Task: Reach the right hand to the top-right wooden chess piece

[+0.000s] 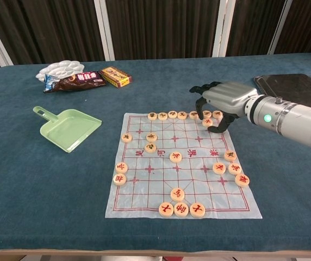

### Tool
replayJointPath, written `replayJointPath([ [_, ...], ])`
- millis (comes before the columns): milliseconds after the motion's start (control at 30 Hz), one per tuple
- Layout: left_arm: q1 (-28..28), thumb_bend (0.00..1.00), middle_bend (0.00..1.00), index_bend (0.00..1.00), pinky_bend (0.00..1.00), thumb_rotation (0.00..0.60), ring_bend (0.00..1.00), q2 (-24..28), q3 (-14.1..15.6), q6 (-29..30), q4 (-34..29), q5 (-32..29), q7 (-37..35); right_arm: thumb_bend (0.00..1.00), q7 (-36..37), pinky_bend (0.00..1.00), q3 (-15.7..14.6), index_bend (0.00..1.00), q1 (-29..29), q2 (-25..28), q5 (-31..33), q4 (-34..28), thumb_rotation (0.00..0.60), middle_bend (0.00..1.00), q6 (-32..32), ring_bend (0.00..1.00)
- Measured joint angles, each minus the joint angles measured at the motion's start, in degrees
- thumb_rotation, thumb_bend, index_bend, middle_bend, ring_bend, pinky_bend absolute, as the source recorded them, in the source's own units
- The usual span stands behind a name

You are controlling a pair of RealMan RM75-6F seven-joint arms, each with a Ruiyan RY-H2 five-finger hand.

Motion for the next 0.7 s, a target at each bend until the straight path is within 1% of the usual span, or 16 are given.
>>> replayJointPath([
  [533, 0.1, 0.42, 0.0, 0.0, 0.03, 0.6, 0.0, 0.0, 0.0, 0.1, 0.0, 0.0, 0.1, 0.46, -1.7, 0.0, 0.2, 0.62, 0.1, 0.0, 1.5, -0.4, 0.6, 0.1, -0.3, 0.0],
  [700, 0.2, 0.42, 0.0, 0.0, 0.03, 0.6, 0.0, 0.1, 0.0, 0.2, 0.0, 0.0, 0.0, 0.46, -1.0, 0.0, 0.4, 0.64, -0.1, 1.0, 1.4, -1.7, 0.6, 0.1, 1.0, 0.0],
])
